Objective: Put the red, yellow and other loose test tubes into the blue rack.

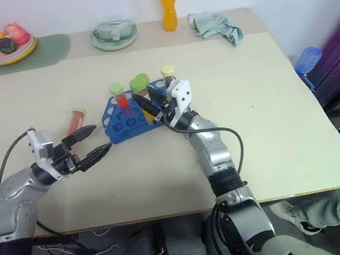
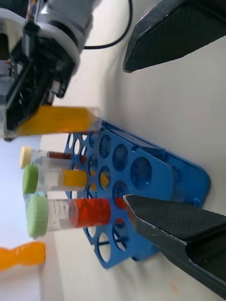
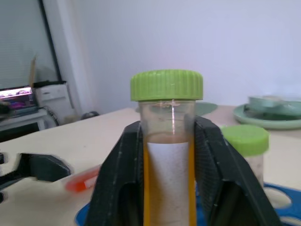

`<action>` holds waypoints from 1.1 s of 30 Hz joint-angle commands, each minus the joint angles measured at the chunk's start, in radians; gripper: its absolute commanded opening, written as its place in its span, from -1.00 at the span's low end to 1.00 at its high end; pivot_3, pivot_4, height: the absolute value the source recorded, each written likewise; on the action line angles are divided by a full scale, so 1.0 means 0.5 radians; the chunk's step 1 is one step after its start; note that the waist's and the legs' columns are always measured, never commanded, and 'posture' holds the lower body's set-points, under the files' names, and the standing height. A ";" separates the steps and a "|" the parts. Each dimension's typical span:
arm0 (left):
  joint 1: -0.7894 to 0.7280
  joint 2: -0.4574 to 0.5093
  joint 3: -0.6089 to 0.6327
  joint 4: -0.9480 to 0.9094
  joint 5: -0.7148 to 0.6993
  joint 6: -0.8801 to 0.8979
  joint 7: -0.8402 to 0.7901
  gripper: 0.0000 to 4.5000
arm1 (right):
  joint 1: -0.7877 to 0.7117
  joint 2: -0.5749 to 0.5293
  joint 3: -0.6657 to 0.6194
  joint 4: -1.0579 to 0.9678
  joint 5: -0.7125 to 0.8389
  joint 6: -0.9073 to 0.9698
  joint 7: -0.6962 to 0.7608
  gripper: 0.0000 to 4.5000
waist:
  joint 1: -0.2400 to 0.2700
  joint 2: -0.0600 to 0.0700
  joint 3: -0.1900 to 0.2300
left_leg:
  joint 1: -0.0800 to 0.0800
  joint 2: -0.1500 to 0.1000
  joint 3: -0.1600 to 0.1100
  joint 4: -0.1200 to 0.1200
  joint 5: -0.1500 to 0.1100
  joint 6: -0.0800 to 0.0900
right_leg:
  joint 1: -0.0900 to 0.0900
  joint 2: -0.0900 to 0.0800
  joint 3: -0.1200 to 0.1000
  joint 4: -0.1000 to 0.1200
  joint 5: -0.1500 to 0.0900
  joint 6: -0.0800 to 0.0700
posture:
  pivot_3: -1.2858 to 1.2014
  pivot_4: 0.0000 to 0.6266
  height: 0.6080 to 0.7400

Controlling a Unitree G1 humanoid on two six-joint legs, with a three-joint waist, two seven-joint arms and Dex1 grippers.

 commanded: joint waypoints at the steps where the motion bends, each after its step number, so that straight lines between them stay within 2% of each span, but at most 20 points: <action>1: 0.031 0.023 0.058 -0.154 -0.053 0.034 0.054 0.90 | -0.111 0.040 -0.020 0.211 -0.037 -0.283 -0.006 -0.64 | 0.001 0.000 0.000 | 0.000 0.000 0.000 0.000 0.000 0.000 | 0.000 0.000 0.000 0.000 0.000 0.000 | 0.03 -0.52 1.00; 11: 0.066 0.068 0.102 -0.292 -0.089 0.115 0.149 0.90 | -0.275 0.047 -0.077 0.581 -0.059 -0.622 -0.066 -0.64 | -0.002 0.000 0.000 | 0.001 0.000 -0.001 0.000 0.001 -0.001 | 0.000 0.000 0.000 0.001 0.000 0.000 | 0.03 -0.52 1.00; 20: 0.059 0.076 0.094 -0.312 -0.093 0.137 0.175 0.90 | -0.320 0.026 -0.130 0.621 -0.038 -0.691 -0.064 -0.64 | -0.001 0.001 0.000 | 0.001 0.000 -0.001 0.000 0.001 -0.001 | 0.000 0.000 0.000 0.001 0.000 0.000 | 0.03 -0.52 1.00; 33: 0.024 0.079 0.072 -0.221 -0.072 0.097 0.112 0.90 | -0.146 0.033 -0.078 0.497 -0.042 -0.682 -0.008 -0.64 | -0.004 0.001 0.000 | 0.001 0.000 -0.001 0.000 0.001 -0.001 | 0.000 0.000 0.000 0.001 0.000 0.000 | 0.03 -0.52 1.00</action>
